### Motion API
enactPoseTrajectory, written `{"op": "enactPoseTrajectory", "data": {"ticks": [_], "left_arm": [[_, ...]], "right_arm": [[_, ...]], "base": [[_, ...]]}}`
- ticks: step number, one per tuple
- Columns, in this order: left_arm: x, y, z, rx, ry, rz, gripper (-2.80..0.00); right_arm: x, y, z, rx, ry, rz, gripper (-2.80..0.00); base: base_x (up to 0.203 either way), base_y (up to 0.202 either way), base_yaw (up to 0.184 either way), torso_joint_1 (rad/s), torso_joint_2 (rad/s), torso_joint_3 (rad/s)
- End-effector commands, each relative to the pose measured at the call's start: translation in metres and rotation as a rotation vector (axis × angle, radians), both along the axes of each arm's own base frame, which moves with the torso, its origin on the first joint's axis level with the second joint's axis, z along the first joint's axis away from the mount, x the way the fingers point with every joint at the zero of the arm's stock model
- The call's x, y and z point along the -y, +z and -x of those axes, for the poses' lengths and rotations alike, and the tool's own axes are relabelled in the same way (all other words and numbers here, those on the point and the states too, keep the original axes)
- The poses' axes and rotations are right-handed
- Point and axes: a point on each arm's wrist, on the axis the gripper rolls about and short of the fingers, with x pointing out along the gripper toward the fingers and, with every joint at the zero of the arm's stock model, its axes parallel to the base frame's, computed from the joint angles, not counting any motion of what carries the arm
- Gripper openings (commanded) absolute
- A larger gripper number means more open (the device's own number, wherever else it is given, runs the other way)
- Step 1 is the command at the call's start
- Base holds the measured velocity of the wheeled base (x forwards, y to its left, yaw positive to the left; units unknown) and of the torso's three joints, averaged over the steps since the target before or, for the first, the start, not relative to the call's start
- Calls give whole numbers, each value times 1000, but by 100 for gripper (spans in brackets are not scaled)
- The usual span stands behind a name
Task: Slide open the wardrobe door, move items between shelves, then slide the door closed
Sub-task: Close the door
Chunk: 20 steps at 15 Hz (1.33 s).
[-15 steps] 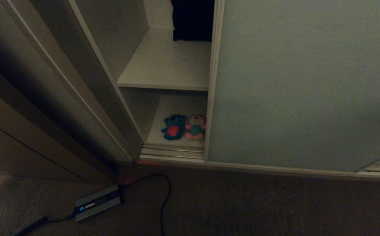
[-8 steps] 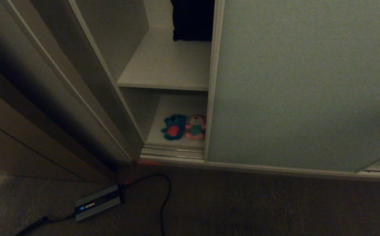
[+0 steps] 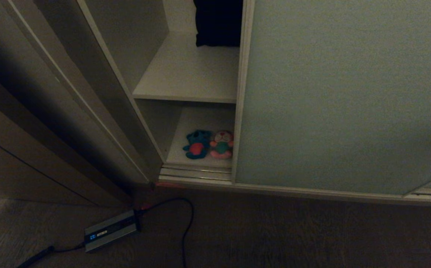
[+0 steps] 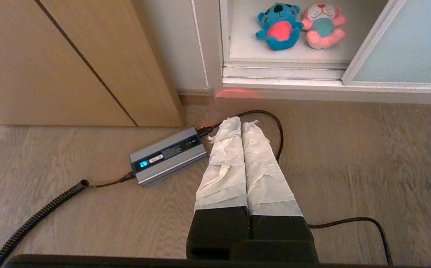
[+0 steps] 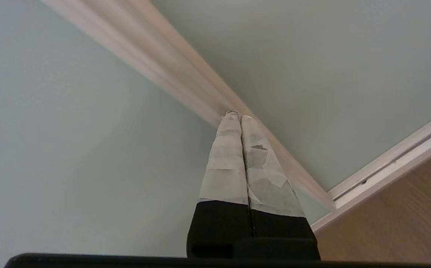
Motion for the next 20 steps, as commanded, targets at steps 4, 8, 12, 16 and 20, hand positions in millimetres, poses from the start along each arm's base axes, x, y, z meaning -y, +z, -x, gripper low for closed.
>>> {"op": "enactPoseTrajectory", "data": {"ticks": [4, 8, 12, 16, 20], "left_arm": [[0, 0, 0, -2, 0, 0, -280], [0, 0, 0, -2, 0, 0, -280], [0, 0, 0, -2, 0, 0, -280], [0, 0, 0, -2, 0, 0, -280], [0, 0, 0, -2, 0, 0, -280]], "right_arm": [[10, -19, -5, -5, 4, -14, -280], [11, -31, -16, -13, 22, -27, -280], [9, -39, -31, -1, 48, -8, -280], [3, -40, -39, 8, 70, -43, -280], [-4, -28, -34, 20, 73, -57, -280]], "base": [[0, 0, 0, 0, 0, 0], [0, 0, 0, 0, 0, 0], [0, 0, 0, 0, 0, 0], [0, 0, 0, 0, 0, 0], [0, 0, 0, 0, 0, 0]]}}
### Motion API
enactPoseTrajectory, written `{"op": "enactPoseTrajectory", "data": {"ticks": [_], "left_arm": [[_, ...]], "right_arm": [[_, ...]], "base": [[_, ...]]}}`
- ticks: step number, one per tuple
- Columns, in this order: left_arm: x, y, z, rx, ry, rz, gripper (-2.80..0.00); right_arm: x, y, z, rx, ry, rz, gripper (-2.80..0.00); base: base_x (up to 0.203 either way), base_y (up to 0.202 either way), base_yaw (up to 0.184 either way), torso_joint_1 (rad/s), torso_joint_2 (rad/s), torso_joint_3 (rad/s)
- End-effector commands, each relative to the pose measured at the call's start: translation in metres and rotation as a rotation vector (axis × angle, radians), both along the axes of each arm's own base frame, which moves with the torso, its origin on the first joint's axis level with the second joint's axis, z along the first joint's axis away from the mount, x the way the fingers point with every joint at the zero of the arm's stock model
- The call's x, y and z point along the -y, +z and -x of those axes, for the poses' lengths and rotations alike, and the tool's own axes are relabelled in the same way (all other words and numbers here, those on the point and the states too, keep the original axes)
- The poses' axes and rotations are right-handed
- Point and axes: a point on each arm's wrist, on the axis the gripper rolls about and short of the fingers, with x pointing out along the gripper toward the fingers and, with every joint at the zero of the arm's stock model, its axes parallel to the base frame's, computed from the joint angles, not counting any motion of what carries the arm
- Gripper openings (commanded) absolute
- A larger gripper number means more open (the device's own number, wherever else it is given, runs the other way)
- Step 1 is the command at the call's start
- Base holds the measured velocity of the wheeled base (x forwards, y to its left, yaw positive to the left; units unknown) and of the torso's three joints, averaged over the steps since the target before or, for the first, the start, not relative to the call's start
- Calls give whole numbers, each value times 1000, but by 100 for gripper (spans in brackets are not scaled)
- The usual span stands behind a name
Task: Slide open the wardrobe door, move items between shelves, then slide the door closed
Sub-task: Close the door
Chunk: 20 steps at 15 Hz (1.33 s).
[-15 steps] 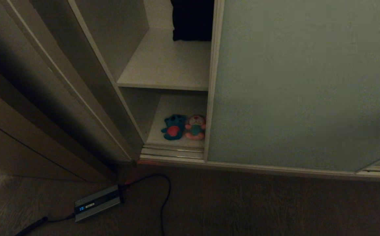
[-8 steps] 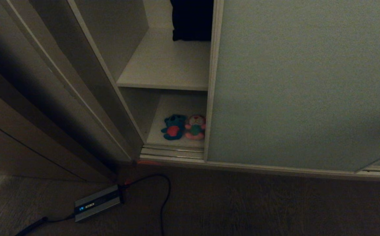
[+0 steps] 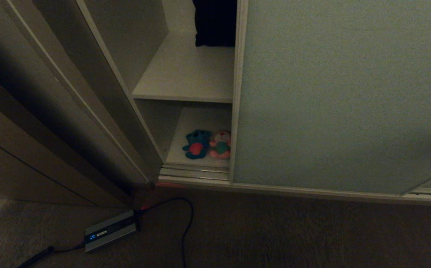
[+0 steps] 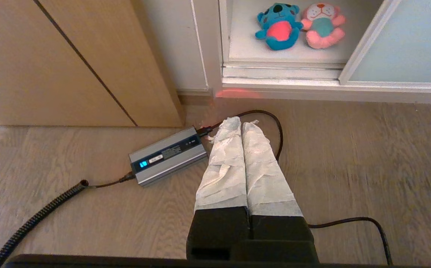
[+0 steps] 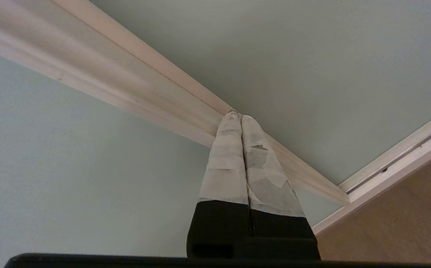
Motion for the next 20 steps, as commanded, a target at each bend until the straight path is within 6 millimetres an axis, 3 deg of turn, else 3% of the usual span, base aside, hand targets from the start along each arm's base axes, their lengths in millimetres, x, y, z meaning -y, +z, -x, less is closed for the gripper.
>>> {"op": "enactPoseTrajectory", "data": {"ticks": [1, 6, 12, 20], "left_arm": [[0, 0, 0, -2, 0, 0, -280], [0, 0, 0, -2, 0, 0, -280], [0, 0, 0, -2, 0, 0, -280], [0, 0, 0, -2, 0, 0, -280]], "right_arm": [[-8, 13, 4, 12, 8, 14, -280], [-30, 23, 2, 6, 39, 6, -280], [-63, 18, 5, -37, 78, -58, -280], [-125, 27, 18, -47, 166, -69, -280]], "base": [[0, 0, 0, 0, 0, 0], [0, 0, 0, 0, 0, 0], [0, 0, 0, 0, 0, 0], [0, 0, 0, 0, 0, 0]]}}
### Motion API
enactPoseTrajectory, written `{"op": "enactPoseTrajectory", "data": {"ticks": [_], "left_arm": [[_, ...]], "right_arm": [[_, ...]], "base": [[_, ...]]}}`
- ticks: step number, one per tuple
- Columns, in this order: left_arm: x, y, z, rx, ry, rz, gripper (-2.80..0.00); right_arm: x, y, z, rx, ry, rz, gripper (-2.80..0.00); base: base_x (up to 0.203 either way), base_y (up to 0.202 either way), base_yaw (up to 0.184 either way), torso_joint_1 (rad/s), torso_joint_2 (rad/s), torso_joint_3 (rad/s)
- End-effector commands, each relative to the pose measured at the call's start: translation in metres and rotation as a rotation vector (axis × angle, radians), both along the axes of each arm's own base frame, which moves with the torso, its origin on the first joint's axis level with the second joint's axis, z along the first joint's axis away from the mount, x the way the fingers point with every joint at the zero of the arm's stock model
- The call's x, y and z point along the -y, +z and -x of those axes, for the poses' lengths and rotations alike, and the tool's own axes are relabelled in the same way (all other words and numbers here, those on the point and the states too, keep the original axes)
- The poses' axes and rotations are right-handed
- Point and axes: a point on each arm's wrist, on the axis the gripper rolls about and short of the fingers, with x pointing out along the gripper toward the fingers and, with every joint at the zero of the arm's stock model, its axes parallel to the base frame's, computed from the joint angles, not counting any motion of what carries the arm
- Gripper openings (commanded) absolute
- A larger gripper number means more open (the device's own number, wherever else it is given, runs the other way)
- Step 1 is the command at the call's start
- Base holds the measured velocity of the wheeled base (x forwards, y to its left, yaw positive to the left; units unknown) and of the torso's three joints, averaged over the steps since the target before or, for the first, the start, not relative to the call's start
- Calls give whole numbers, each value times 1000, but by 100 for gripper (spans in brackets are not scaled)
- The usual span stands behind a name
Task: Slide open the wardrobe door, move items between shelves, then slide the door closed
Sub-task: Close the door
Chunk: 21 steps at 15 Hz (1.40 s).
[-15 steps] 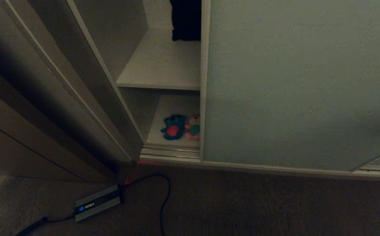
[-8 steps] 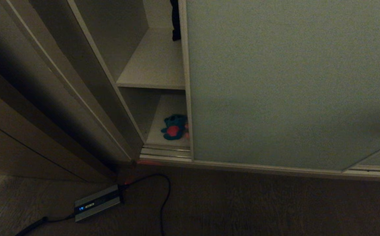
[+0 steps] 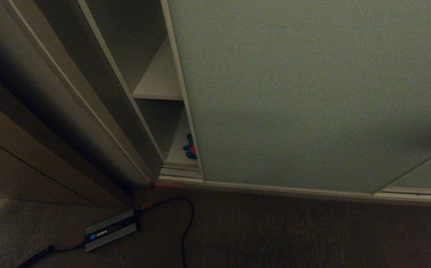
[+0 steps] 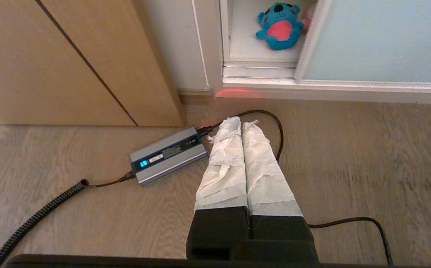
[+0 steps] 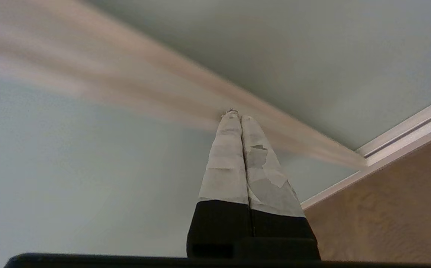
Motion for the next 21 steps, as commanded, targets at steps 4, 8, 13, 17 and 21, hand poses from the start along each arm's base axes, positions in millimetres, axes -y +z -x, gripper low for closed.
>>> {"op": "enactPoseTrajectory", "data": {"ticks": [4, 8, 13, 17, 21], "left_arm": [[0, 0, 0, -2, 0, 0, -280], [0, 0, 0, -2, 0, 0, -280], [0, 0, 0, -2, 0, 0, -280], [0, 0, 0, -2, 0, 0, -280], [0, 0, 0, -2, 0, 0, -280]], "right_arm": [[-55, 23, 22, 45, 106, 46, -280], [-85, 41, 36, 76, 151, 82, -280], [-123, 40, 50, 74, 266, 74, -280], [-142, 38, 69, 72, 271, 69, -280], [-124, 41, 87, 75, 164, 83, -280]], "base": [[0, 0, 0, 0, 0, 0], [0, 0, 0, 0, 0, 0], [0, 0, 0, 0, 0, 0], [0, 0, 0, 0, 0, 0], [0, 0, 0, 0, 0, 0]]}}
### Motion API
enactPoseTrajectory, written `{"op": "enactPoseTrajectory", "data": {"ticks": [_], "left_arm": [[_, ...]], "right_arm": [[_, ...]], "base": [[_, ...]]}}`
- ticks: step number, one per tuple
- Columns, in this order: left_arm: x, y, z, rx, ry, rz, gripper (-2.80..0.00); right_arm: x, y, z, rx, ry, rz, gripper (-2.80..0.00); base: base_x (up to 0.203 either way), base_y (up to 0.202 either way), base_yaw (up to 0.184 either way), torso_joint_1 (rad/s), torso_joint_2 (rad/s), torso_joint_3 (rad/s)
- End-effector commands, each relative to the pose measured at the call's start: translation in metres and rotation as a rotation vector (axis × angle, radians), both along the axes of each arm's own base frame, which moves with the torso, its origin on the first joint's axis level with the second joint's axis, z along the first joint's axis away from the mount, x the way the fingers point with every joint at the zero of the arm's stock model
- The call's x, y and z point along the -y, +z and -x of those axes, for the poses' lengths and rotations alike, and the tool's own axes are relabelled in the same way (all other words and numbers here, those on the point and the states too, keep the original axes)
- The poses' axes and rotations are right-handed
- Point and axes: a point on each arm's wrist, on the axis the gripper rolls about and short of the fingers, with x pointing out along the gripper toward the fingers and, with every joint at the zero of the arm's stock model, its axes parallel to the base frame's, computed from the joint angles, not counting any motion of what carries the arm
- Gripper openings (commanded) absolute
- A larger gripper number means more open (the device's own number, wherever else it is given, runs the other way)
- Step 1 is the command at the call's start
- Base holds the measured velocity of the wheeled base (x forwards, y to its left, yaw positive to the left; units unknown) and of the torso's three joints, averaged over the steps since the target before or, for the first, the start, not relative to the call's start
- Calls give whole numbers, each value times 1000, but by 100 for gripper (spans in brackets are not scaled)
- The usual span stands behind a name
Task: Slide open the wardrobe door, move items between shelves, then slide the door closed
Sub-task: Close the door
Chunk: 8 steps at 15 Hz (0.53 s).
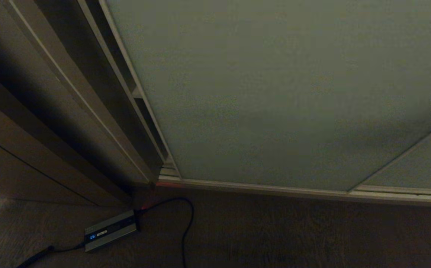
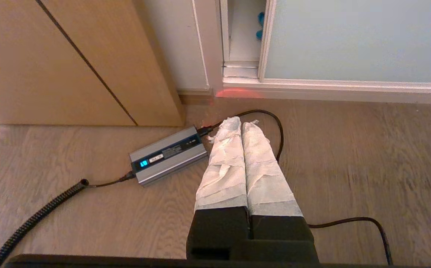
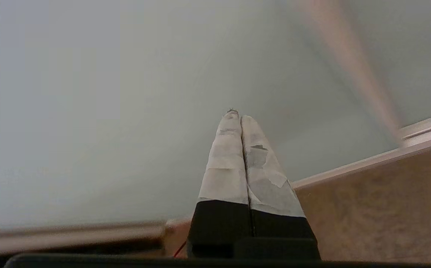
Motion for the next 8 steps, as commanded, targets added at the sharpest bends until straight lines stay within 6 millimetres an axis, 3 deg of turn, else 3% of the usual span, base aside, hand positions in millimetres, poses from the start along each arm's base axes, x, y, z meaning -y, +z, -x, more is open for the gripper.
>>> {"op": "enactPoseTrajectory", "data": {"ticks": [1, 4, 8], "left_arm": [[0, 0, 0, -2, 0, 0, -280], [0, 0, 0, -2, 0, 0, -280], [0, 0, 0, -2, 0, 0, -280]], "right_arm": [[13, 8, 10, 21, -61, 23, -280], [38, 10, -2, 24, -85, 29, -280], [75, -10, -48, -13, -56, -15, -280]], "base": [[0, 0, 0, 0, 0, 0], [0, 0, 0, 0, 0, 0], [0, 0, 0, 0, 0, 0]]}}
